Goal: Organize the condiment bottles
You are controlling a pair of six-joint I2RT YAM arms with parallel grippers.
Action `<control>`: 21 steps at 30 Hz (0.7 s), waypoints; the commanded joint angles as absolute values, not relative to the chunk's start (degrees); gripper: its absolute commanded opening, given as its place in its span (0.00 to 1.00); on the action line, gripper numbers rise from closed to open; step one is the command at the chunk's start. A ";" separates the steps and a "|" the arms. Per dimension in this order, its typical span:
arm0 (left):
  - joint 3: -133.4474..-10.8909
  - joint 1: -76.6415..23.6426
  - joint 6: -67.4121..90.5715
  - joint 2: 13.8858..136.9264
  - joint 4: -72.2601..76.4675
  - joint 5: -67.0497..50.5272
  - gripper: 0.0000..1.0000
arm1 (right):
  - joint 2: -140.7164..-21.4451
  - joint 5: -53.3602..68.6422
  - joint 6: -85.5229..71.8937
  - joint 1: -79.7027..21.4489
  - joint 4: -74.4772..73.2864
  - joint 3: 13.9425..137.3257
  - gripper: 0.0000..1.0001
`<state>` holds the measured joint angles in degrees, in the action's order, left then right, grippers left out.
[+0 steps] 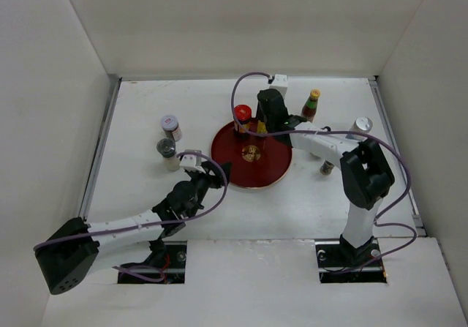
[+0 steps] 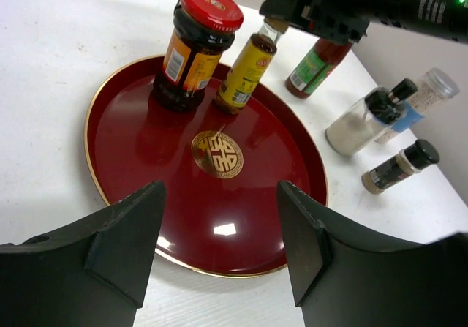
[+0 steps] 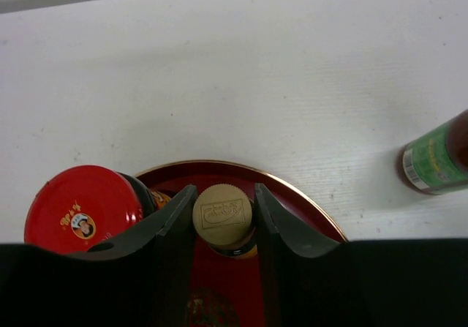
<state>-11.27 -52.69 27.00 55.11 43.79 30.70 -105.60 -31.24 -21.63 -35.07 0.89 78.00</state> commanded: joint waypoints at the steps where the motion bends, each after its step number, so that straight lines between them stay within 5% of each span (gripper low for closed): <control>1: -11.69 -53.48 26.72 56.33 48.43 29.97 0.60 | -106.52 -33.48 -21.36 -36.60 7.82 82.53 0.30; 5: -11.78 -53.22 26.72 58.88 50.36 29.97 0.60 | -107.40 -34.98 -21.09 -37.04 8.44 81.48 0.33; 21: -12.66 -53.83 27.07 65.39 56.16 30.06 0.61 | -87.91 -33.40 -19.07 -31.88 7.74 70.24 0.98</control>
<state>-11.27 -53.41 27.03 64.42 51.29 30.59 -95.07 -33.32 -19.77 -35.90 5.45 71.64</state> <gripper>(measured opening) 0.611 0.962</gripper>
